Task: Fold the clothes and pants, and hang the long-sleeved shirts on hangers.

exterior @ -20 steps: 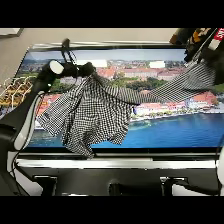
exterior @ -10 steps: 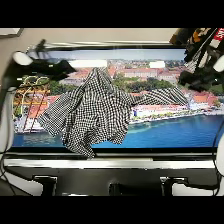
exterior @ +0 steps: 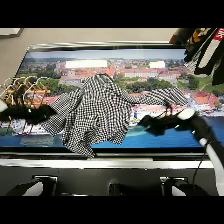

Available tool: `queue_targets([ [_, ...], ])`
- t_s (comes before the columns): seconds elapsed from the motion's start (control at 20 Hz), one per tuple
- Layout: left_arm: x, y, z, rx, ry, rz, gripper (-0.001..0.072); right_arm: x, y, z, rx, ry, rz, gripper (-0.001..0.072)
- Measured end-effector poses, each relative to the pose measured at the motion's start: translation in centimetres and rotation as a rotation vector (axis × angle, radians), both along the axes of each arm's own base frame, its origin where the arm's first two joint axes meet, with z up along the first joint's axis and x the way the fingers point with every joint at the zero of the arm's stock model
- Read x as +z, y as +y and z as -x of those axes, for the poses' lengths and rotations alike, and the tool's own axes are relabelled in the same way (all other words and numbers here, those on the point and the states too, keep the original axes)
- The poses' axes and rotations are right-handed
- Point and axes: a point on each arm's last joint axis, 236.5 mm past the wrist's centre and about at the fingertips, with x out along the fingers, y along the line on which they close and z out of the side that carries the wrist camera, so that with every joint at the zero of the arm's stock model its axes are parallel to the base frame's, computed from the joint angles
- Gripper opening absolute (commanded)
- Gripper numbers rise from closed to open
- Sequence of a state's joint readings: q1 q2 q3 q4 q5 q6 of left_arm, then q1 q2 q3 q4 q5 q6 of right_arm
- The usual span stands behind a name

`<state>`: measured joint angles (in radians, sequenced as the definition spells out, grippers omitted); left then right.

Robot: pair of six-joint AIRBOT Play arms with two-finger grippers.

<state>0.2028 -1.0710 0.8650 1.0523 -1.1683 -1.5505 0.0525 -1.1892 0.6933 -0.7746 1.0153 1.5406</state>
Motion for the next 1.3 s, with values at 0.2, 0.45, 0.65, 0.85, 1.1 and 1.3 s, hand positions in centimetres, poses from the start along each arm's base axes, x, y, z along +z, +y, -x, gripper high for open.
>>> queue_targets([
  [0.2,-2.9,-1.1,4.4,0.014,0.069,0.034,0.0634,-2.6,5.0,2.1,-0.016,0.029,-0.062,0.0629],
  [0.45,-3.9,-1.5,5.8,0.018,0.096,0.048,0.0634,-4.9,9.0,2.7,-0.043,0.048,-0.121,0.0028],
  [0.65,-4.9,-1.7,6.2,-0.002,0.125,0.053,0.0633,-4.4,8.5,1.7,-0.102,0.031,-0.114,0.0028],
  [0.85,-6.3,-3.1,6.1,-0.050,0.153,0.086,0.0611,-2.5,5.8,2.2,-0.118,0.035,-0.049,0.0028],
  [1.1,-8.4,-6.4,5.4,-0.103,0.178,0.129,0.0308,-0.3,4.0,3.4,-0.123,0.026,0.000,0.0028],
  [1.3,-8.2,-10.1,4.2,-0.123,0.160,0.203,0.0018,1.6,3.4,2.8,-0.133,-0.020,0.013,0.0027],
])
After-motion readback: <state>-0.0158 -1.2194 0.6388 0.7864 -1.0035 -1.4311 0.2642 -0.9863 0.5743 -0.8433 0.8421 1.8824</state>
